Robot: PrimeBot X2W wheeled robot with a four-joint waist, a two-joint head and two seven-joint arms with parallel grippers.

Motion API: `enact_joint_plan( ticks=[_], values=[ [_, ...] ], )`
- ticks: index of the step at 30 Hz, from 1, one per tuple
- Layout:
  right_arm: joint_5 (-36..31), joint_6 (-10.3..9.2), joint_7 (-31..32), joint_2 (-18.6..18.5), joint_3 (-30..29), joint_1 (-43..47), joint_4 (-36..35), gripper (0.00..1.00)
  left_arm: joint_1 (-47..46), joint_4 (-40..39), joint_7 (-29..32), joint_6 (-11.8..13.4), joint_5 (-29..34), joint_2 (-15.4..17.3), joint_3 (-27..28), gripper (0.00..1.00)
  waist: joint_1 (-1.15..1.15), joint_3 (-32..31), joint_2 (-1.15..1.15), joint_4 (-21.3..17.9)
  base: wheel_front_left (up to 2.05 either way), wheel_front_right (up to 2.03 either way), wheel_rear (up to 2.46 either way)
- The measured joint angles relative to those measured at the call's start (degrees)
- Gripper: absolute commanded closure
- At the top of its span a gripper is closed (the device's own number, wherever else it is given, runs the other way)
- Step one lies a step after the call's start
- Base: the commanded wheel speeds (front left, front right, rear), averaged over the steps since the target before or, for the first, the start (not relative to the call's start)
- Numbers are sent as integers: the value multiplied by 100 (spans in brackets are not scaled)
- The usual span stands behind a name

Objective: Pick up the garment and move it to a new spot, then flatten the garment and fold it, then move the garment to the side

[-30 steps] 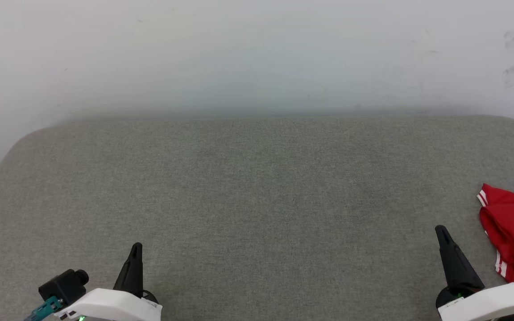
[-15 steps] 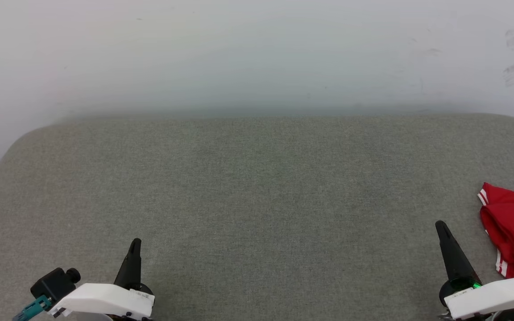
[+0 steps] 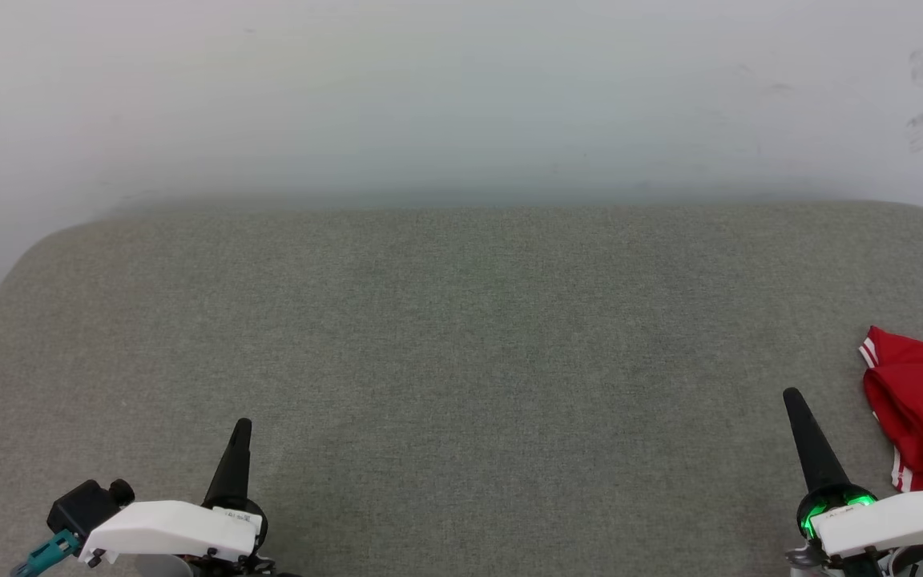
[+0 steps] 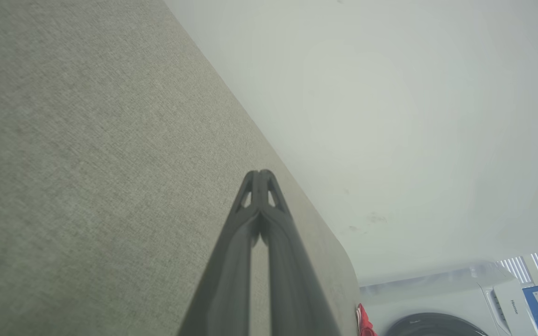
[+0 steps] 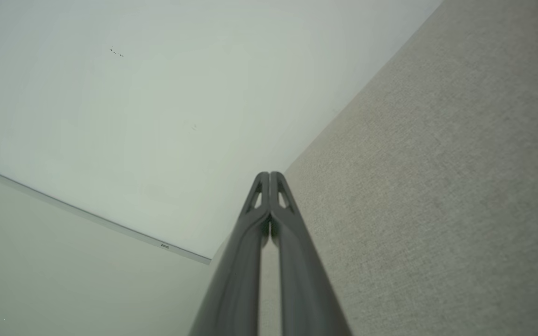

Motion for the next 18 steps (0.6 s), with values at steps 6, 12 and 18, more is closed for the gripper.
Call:
enact_joint_plan(
  ticks=[6, 12, 18],
  values=[
    [493, 0, 24, -3, -12, -120, 143, 100, -79, 21, 121, -42, -459, -23, 82, 100, 0, 18, 0, -1, 0, 0, 0],
    [840, 0, 48, -3, -25, -180, 255, 100, -119, 38, 213, -91, -788, -40, 134, 100, 0, 31, 0, -1, 0, 0, 0],
    [1170, 0, 68, -3, -35, -255, 342, 100, -152, 55, 282, -138, -1105, -66, 190, 100, 0, 44, 0, -1, 0, 0, 0]
  ],
)
